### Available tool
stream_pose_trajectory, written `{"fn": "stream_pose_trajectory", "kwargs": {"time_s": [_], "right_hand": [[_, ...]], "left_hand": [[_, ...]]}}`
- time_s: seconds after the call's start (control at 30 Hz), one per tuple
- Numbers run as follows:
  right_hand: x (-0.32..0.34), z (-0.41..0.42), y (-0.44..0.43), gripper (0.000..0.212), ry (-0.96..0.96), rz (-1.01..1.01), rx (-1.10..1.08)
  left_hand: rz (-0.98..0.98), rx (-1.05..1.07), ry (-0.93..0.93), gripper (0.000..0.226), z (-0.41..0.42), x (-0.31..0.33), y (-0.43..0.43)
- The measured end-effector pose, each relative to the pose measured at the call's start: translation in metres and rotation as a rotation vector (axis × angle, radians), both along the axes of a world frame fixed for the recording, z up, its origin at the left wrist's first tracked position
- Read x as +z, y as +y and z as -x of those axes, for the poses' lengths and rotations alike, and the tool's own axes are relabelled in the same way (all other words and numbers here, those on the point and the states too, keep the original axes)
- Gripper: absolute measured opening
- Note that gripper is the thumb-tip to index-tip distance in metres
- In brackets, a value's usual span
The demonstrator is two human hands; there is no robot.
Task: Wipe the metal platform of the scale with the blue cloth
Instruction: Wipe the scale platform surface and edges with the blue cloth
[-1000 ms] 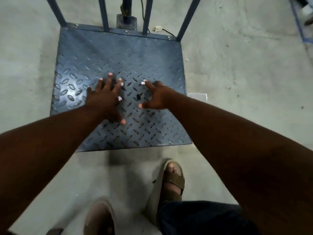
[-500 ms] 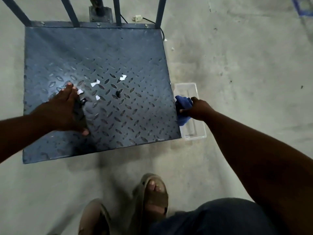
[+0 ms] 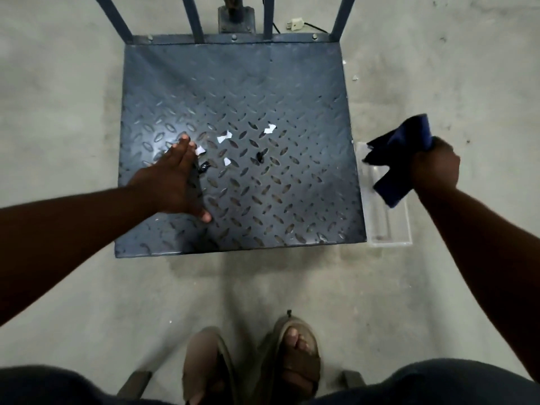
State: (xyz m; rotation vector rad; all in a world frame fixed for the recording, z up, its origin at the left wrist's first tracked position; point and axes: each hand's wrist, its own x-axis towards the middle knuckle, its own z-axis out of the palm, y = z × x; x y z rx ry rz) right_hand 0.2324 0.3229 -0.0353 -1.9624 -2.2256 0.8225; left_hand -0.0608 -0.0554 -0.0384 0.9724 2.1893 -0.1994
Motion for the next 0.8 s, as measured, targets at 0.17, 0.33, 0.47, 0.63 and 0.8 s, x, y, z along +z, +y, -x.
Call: {"fn": "stream_pose_trajectory", "kwargs": {"time_s": [0.17,0.33,0.47,0.63,0.8], "right_hand": [[0.04,0.042,-0.022,0.03,-0.02,-0.067,0.185],[0.066,0.098,-0.064,0.038,-0.105,-0.035,0.319],[0.073,0.118,-0.117,0.036,0.01,-0.039,0.236],[0.027,0.124,-0.218,0.041,-0.064,-0.038,0.639],[-0.007,0.12,-0.269,0.034,0.129,0.011,0.443]], "left_hand": [[-0.025,0.023,0.026,0.183,-0.003,0.002,-0.006],[-0.098,-0.001,0.068,0.169,-0.014,-0.006,-0.04],[-0.159,-0.095,0.085,0.163,-0.009,-0.015,-0.08],[-0.384,-0.053,0.195,0.142,-0.022,-0.042,-0.119],[-0.509,-0.029,0.331,0.112,-0.03,-0.058,-0.124]]}}
